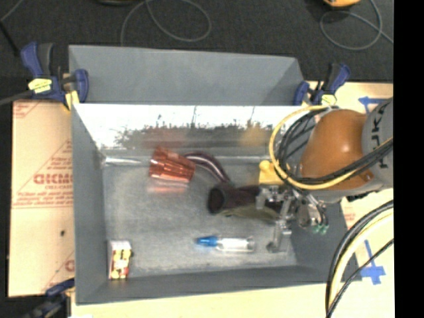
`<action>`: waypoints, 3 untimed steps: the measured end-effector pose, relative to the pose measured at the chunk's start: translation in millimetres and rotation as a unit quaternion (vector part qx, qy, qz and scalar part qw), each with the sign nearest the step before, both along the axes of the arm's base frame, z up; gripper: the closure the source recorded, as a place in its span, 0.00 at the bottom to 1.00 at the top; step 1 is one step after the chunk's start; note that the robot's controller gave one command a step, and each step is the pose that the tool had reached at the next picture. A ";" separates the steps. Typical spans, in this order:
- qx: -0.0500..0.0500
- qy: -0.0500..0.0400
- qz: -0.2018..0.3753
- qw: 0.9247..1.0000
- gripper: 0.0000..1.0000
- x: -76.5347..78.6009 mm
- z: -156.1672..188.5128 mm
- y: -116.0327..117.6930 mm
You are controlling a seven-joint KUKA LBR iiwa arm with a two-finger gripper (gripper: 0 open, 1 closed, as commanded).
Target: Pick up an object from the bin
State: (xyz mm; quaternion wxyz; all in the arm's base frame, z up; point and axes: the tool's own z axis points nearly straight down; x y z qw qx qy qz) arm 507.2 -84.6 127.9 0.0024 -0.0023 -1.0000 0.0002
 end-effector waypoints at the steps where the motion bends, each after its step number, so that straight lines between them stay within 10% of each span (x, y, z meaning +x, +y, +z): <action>1: -0.001 -0.004 0.001 1.000 0.00 2.0 3.7 0.1; 2: -0.001 -0.001 0.022 1.000 0.00 49.5 28.8 17.1; 3: 0.001 -0.007 0.069 0.998 0.00 63.7 31.7 -5.6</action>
Offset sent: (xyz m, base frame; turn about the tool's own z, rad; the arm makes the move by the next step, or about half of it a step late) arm 0.1027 0.0402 0.0571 -0.0908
